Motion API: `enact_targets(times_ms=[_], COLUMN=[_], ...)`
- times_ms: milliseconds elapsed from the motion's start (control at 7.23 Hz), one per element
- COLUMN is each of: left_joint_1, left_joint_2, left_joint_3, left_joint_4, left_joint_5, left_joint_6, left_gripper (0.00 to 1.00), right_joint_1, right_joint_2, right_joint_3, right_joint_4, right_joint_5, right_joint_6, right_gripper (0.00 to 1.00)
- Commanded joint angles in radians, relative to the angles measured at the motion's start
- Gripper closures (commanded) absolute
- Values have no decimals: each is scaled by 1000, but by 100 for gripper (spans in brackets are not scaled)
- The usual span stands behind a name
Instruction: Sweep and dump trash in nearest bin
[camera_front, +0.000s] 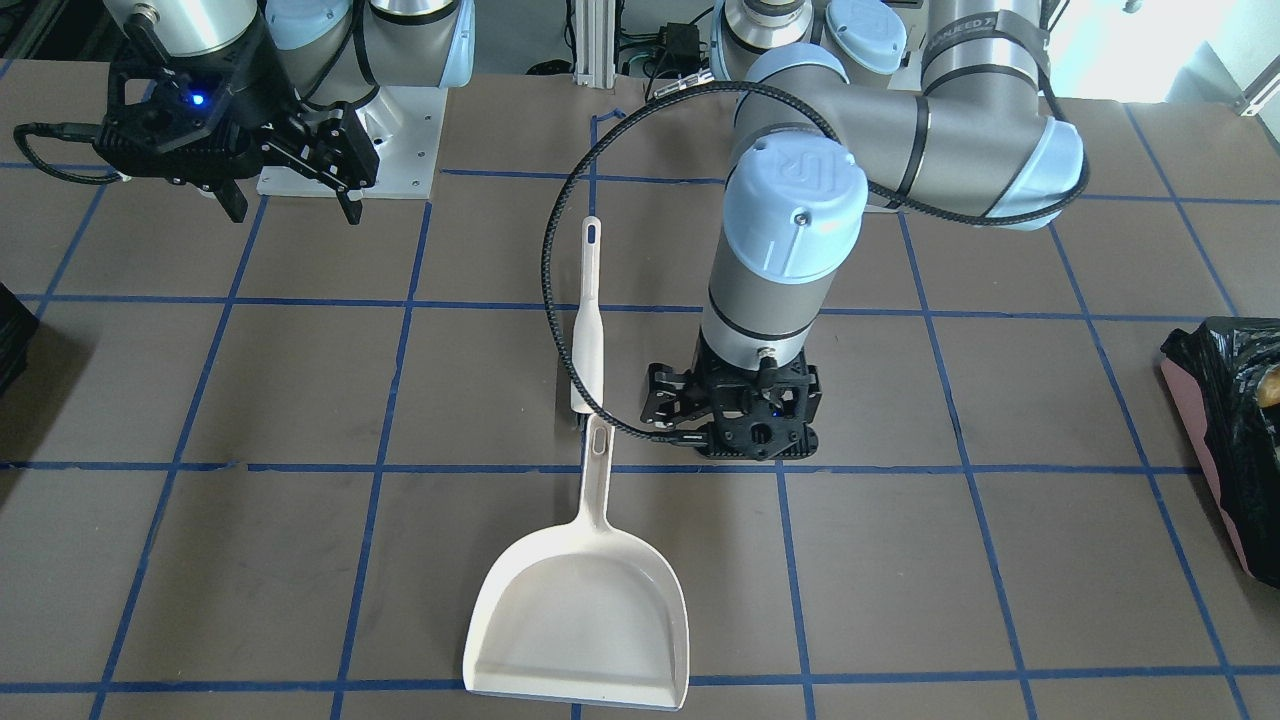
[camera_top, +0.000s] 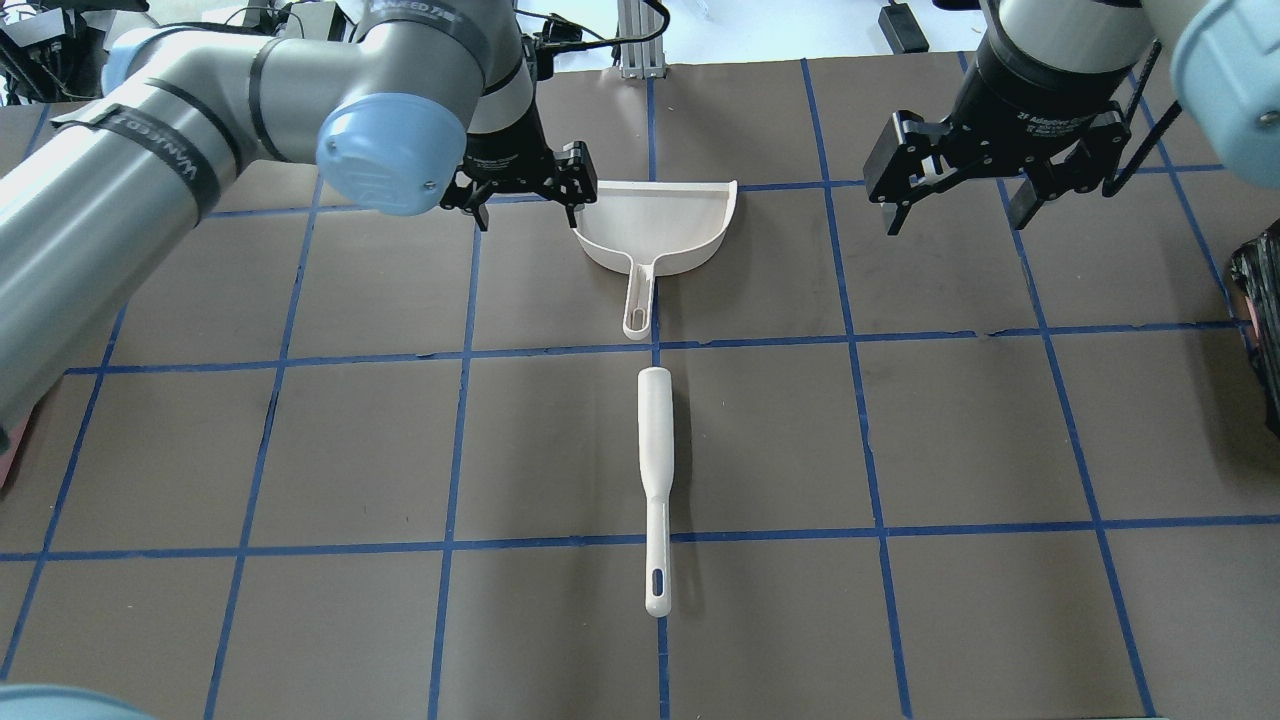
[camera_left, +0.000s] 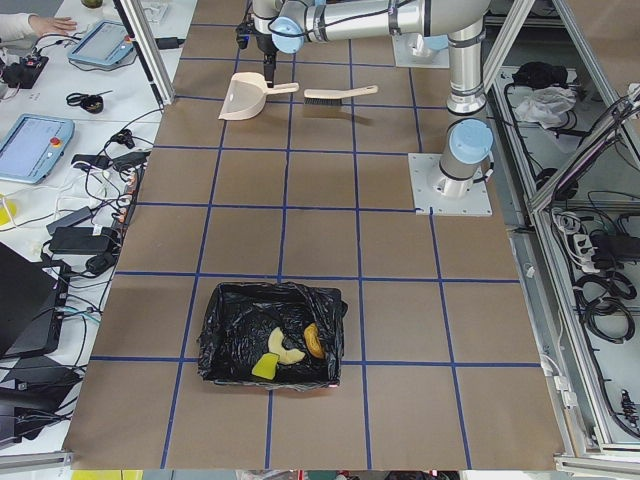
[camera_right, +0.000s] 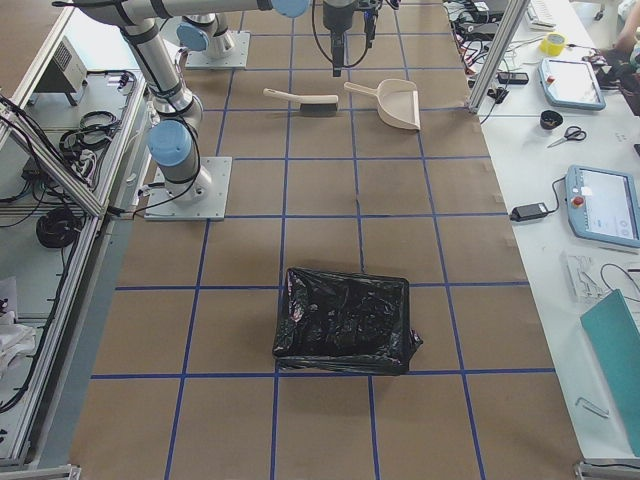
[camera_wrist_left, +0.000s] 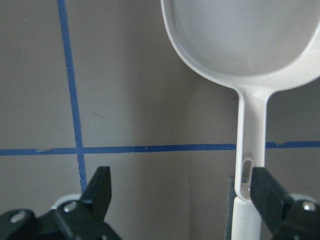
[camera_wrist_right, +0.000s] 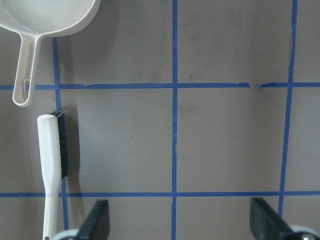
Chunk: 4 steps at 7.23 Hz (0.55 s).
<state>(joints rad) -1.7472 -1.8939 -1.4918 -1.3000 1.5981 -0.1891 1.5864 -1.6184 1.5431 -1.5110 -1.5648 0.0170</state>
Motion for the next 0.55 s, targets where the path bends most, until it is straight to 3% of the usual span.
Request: enact_targets(times_ms=[0, 415], left_joint_1=[73, 89], left_joint_2=[108, 278], left_joint_3=[-51, -61], left_joint_4=[-91, -272], left_joint_5=[86, 76], left_joint_6=[26, 103], left_gripper=[0, 0], right_joint_1=[0, 0], right_joint_2=[0, 0], right_joint_3=[0, 0], right_joint_4=[0, 0], right_joint_5=[-1, -1], right_joint_6=[0, 0], right_gripper=[0, 0])
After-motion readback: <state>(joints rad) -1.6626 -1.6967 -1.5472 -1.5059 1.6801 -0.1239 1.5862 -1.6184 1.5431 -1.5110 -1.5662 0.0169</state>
